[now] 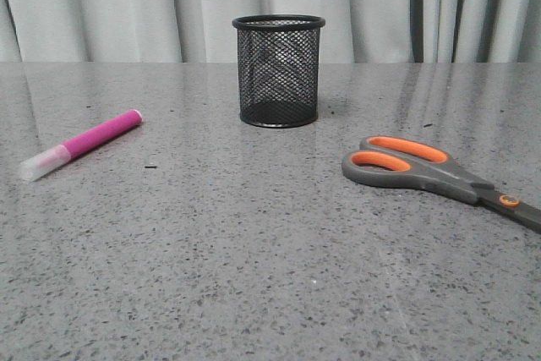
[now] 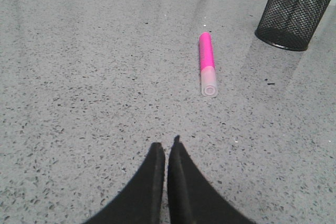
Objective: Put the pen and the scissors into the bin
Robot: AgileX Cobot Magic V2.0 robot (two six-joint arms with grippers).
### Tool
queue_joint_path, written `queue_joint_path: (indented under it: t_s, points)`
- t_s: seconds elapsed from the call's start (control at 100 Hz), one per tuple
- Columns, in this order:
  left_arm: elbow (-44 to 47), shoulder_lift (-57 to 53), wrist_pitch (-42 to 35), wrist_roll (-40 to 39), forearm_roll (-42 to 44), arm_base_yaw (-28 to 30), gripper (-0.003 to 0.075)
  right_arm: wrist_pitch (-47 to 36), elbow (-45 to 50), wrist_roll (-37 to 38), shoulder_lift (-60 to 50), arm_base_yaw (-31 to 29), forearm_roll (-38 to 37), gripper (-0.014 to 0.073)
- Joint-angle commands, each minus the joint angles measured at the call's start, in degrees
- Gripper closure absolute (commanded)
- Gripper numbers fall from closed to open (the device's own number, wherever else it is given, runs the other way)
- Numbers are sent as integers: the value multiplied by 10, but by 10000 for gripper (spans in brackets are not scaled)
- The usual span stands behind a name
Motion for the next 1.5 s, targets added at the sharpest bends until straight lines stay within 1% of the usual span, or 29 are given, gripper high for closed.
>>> queue_joint_path:
  t_s: [0.0,0.27,0.34,0.42,0.46,0.49,0.5,0.51,0.54,0.56,0.57,0.58,0.64,0.75,0.81,0.86,0.93,0.99,1.04,1.08,1.09,1.1,1.13,1.16,1.21,1.26,1.35,1.41,1.49]
  points:
    - [14,-19,-41,-4,-9,-2,740,-17,7,-5,-15,-3,-7,666]
    - [14,-19,-41,-4,2,-2,740,-21,6,-5,-15,-3,-7,666]
    - [14,-19,-45,-4,7,-2,740,-41,6,-5,-15,-3,-7,666]
    - [14,-19,-56,-4,-2,-2,740,-91,6,-5,-15,-3,-3,666]
    - [14,-19,-59,-4,-50,-2,740,-127,6,-5,-15,-3,20,666]
    - [14,-19,-60,-4,-102,-2,740,-153,6,-5,-15,-3,41,666]
    - [14,-19,-60,-4,-148,-2,740,-166,6,-5,-15,-3,53,666]
    - [14,-19,-60,-4,-148,-2,740,-172,6,-5,-14,-3,59,666]
    - [14,-19,-62,-4,-223,-2,740,-193,6,-5,-14,-3,82,666]
    - [14,-19,-63,-4,-247,-2,740,-206,6,-5,-14,-3,98,666]
    - [14,-19,-64,-4,-278,-2,740,-214,6,-5,-14,-3,107,666]
    - [14,-19,-64,-4,-278,-2,740,-217,6,-5,-14,-3,111,666]
    - [14,-19,-82,-4,-351,-2,740,-231,6,-5,-14,-3,136,666]
    - [14,-19,-106,-4,-428,-2,740,-239,6,-5,-14,-3,170,666]
    - [14,-19,-114,-4,-499,-2,740,-262,5,-5,-14,-3,213,666]
    - [10,-19,-122,-2,-527,-2,739,-278,-6,-5,-14,-3,235,666]
    - [-14,-19,-118,24,-511,-3,735,-264,-41,-5,-13,-3,231,656]
    - [-53,-16,-104,100,-473,-3,685,-204,-82,-5,-4,-3,199,602]
    - [-92,-8,-94,166,-429,-3,606,-144,-122,-5,12,-3,153,511]
    - [-122,7,-86,208,-400,-3,524,-96,-157,-5,31,-3,133,405]
    - [-134,10,-86,212,-389,-3,510,-90,-163,-5,35,-3,127,367]
    - [-140,14,-84,216,-382,-3,484,-76,-173,-5,44,-3,125,348]
    - [-169,36,-79,226,-358,-3,438,-54,-194,-5,63,-3,119,275]
    - [-192,59,-73,226,-330,-3,405,-32,-214,-5,83,-3,118,195]
    - [-232,107,-53,226,-303,-3,384,6,-254,-5,122,-3,118,118]
    - [-273,164,-16,226,-281,-3,386,39,-286,-5,162,-3,118,94]
    - [-351,285,75,221,-248,-3,386,80,-335,-5,229,-3,118,104]
    - [-402,371,120,184,-229,-1,398,99,-356,-5,263,-3,118,106]
    - [-463,473,166,136,-179,-1,426,109,-373,-5,289,-2,120,106]
